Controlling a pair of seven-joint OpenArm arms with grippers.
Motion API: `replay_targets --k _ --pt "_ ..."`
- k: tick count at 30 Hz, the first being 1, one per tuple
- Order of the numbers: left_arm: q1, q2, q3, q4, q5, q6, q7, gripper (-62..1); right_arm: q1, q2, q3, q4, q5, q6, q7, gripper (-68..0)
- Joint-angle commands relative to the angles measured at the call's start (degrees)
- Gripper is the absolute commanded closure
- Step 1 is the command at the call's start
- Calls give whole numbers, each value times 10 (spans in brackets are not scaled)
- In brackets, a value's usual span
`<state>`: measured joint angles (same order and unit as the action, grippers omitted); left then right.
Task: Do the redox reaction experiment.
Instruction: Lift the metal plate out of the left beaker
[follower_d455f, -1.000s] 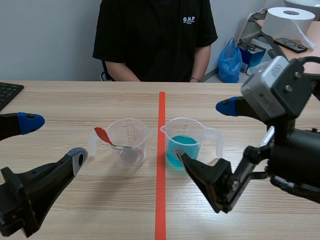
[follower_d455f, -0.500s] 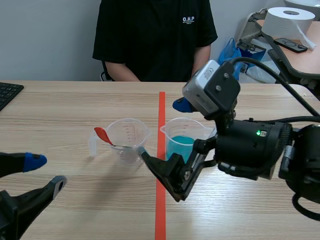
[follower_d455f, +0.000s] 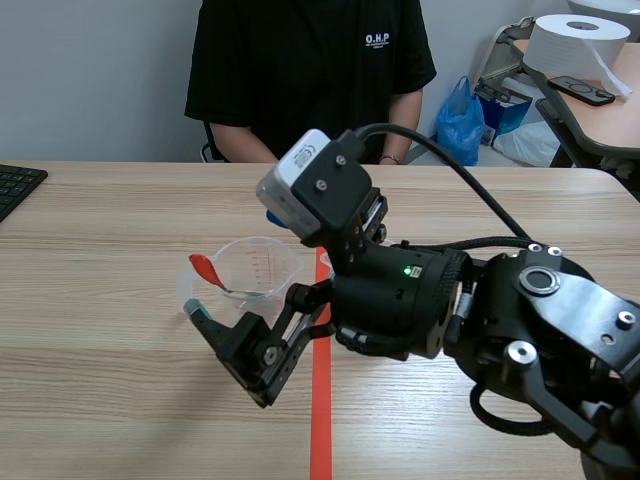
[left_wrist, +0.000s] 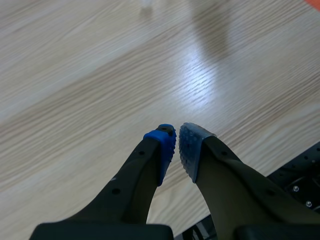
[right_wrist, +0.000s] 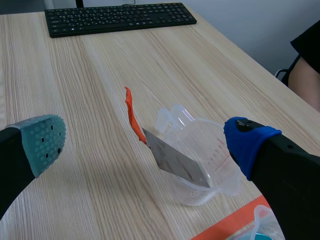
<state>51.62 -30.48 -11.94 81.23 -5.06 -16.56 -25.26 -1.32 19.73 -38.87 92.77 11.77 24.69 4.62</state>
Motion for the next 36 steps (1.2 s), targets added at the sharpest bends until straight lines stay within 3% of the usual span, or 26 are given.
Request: replay_targets --k 1,8,14,18,25,36 --pt "10 2 -8 1 11 2 -20 -56 18 -4 -3 -7 3 -6 9 -679" --pt "36 6 -27 -70 60 6 -89 -55 56 -30 -24 -54 2 -28 9 -679" --pt "41 16 -32 -127 103 7 -127 -55 82 -38 -35 -83 2 -29 9 -667" --pt "41 22 -32 -160 120 8 -158 -55 87 -43 -36 -89 0 -29 9 -574" --pt "41 22 -32 -185 120 8 -179 -55 88 -44 -36 -89 0 -29 13 -396" --pt "38 22 -32 -186 120 8 -183 -55 88 -43 -36 -89 0 -29 29 -223"
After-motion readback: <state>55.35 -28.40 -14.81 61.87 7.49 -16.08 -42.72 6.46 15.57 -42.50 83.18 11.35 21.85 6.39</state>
